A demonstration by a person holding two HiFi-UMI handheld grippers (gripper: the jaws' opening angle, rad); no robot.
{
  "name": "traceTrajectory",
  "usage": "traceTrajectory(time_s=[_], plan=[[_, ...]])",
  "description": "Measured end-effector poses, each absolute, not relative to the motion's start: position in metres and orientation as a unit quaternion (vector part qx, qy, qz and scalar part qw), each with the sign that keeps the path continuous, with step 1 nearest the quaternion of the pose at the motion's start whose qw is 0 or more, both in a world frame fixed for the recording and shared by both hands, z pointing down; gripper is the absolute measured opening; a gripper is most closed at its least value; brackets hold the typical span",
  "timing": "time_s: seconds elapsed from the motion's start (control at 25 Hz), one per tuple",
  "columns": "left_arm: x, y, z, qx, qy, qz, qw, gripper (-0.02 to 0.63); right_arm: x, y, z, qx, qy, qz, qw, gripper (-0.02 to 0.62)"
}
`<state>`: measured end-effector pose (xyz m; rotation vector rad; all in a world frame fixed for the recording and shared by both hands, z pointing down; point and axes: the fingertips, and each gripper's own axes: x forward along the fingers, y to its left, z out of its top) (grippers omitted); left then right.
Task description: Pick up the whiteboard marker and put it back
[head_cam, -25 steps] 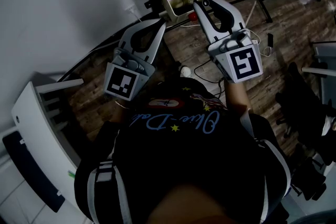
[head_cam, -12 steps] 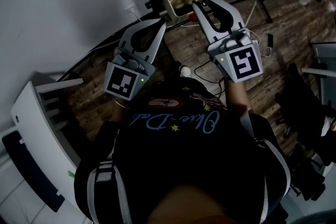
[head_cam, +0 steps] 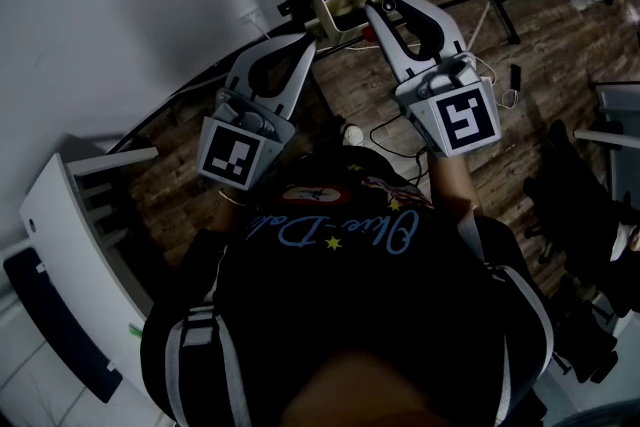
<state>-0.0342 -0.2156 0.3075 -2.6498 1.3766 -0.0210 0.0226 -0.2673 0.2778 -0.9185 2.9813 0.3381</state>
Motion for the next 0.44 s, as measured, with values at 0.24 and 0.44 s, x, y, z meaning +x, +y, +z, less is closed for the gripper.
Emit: traceTrajectory(time_s=[0.24,0.44], plan=[[-0.0364,-0.2172,0.3072,-0.884,0.462,-0.01,0.076,0.017,0.0208,-0.2682,0.2773,-0.29,0.951,0.108,0.0,0.084],[-0.0371,-0.2165,0.3056,-0.883,0.463,-0.011,0.078,0.017,0.0202,-0.2679,0.2782,-0.287,0.952,0.107,0.0,0.084]])
